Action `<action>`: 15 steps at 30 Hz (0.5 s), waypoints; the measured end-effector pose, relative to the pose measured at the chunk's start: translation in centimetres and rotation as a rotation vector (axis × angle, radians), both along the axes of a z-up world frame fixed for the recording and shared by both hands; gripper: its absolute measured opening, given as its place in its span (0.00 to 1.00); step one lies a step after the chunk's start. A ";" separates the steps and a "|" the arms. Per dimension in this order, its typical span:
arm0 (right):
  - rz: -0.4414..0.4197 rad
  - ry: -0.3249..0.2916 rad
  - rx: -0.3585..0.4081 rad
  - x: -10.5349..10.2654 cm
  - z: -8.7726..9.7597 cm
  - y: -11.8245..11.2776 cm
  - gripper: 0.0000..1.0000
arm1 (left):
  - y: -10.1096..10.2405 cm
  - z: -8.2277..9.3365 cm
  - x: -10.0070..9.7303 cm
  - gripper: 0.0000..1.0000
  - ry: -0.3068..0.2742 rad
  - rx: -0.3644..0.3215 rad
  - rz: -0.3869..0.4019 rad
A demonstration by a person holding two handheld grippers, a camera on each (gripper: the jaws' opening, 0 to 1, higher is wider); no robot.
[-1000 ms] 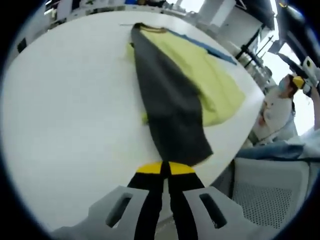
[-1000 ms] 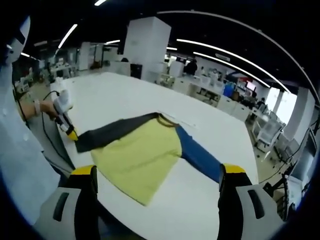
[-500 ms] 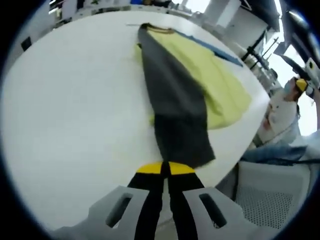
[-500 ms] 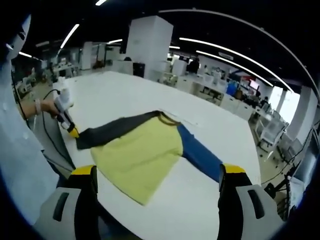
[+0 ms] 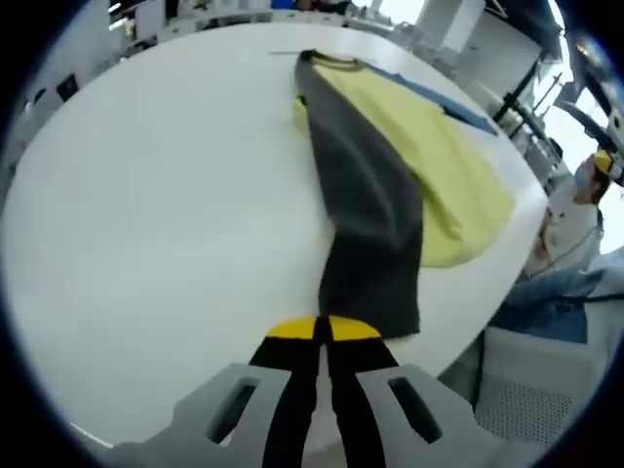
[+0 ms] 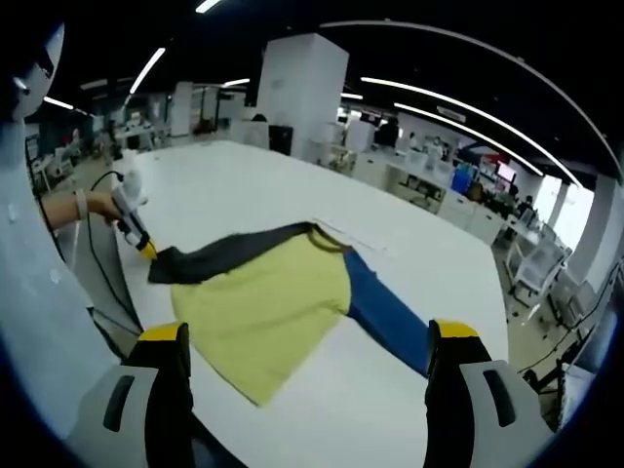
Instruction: Fold the garment on the visible template until the final outline fits inside the template.
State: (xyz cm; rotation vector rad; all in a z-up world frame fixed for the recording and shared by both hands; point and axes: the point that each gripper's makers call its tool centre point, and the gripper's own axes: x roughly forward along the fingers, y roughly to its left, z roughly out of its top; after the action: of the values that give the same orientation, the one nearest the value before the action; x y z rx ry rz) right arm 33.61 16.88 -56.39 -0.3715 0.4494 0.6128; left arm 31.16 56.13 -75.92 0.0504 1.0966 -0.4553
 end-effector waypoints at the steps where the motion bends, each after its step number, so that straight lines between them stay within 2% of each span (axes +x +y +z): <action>1: 0.001 0.004 0.004 0.2 0.0 -0.2 1.00 | 0.1 0.1 0.1 0.00 0.001 0.004 0.005; 7: 0.019 0.012 0.000 0.6 -0.3 -1.1 1.00 | 0.3 0.6 0.8 0.00 0.009 0.024 0.021; 15: 0.019 0.003 0.011 1.5 -0.3 -1.8 1.00 | 2.1 2.9 2.2 0.00 -0.023 0.076 0.042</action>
State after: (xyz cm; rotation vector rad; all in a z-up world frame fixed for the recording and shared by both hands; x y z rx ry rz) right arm 35.07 15.11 -56.72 -0.3649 0.4453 0.6338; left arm 33.32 58.27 -73.00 0.0992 1.0906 -0.3747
